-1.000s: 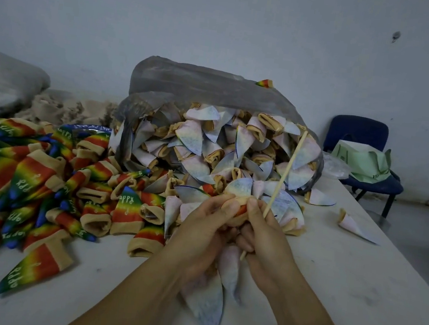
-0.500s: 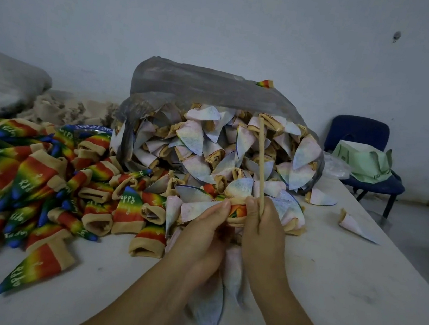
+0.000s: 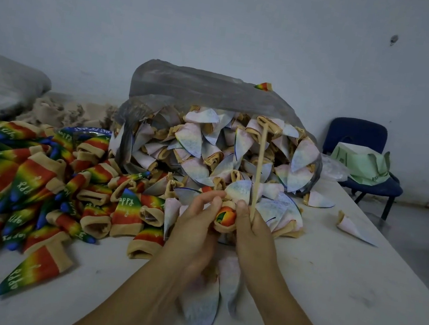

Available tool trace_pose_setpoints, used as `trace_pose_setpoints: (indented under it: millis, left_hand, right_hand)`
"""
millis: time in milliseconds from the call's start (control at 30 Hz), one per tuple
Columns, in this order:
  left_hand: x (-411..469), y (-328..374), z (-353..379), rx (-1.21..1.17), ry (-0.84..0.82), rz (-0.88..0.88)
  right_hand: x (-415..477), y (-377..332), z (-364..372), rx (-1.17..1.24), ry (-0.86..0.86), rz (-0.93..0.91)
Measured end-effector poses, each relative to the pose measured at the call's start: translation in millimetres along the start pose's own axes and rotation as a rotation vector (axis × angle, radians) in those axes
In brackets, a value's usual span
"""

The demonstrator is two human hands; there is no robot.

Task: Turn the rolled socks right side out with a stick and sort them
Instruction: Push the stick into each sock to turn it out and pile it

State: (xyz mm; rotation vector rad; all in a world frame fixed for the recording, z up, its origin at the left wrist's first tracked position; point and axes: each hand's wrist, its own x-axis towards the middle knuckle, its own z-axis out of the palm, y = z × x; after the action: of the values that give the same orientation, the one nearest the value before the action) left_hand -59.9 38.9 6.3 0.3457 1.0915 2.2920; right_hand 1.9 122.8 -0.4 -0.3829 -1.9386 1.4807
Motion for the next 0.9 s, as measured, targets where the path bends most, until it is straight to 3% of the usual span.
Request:
trace_pose_setpoints:
  millis: [167,367,500,600,767,900]
  left_hand:
    - [-1,0,-7,0.333,0.047,0.204]
    - [-5,2,-8,0.509,0.012,0.334]
    - [-9,1,-3,0.656,-0.044,0.375]
    - [-7,-1,-6,0.858,0.098,0.427]
    - [-5,-1,-10,0.773,0.07,0.231]
    - [-7,-2,-5,0.34,-0.053,-0.026]
  right_hand:
    - [-2,-2,-6,-0.145,-0.053,-0.177]
    - [0,-3,-6,-0.314,-0.018,-0.226]
    - [2,-1,-8,-0.203,0.081,-0.123]
    - [4,-1,-12,-0.084,0.144,-0.03]
    - [3,-1,-9,0.042,0.139,0.019]
    - [3,-4,-12,0.057,0.156,-0.021]
